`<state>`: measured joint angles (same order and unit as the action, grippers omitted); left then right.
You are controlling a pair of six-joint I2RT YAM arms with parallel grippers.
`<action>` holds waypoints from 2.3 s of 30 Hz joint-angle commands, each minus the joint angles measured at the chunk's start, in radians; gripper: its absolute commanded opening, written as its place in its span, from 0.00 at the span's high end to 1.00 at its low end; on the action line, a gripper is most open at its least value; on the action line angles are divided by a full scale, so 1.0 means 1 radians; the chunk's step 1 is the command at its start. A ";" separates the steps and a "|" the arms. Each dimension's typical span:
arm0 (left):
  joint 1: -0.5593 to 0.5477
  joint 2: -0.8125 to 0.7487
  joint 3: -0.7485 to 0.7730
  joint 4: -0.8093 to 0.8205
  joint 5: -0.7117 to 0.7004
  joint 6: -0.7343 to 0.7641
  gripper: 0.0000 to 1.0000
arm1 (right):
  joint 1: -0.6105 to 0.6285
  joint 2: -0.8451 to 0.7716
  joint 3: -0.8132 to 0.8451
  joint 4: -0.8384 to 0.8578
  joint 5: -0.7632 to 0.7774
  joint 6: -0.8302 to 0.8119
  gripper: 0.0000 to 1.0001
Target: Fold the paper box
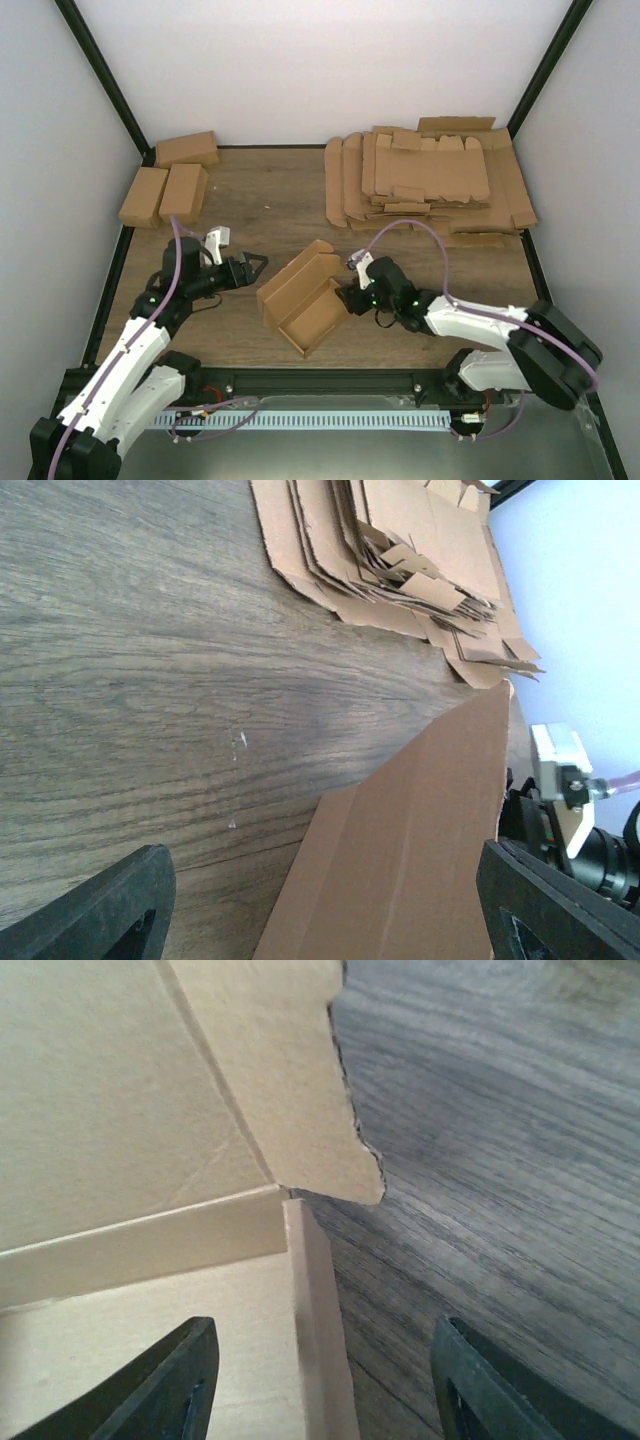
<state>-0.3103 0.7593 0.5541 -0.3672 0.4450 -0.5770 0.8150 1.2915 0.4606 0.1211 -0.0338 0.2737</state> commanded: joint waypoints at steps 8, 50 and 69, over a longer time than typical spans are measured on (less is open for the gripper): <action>-0.012 -0.029 0.033 -0.041 0.061 0.037 0.14 | 0.035 -0.073 0.066 -0.081 0.013 -0.089 0.46; -0.016 0.035 0.141 -0.141 0.029 0.096 0.12 | 0.181 0.262 0.366 -0.411 0.381 0.171 0.69; -0.224 -0.098 -0.025 -0.145 -0.145 -0.196 0.18 | -0.132 -0.088 0.249 -0.284 -0.099 -0.017 0.23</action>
<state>-0.4606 0.6567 0.5762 -0.5377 0.3588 -0.6605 0.7643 1.2240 0.6720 -0.1848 0.0322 0.3397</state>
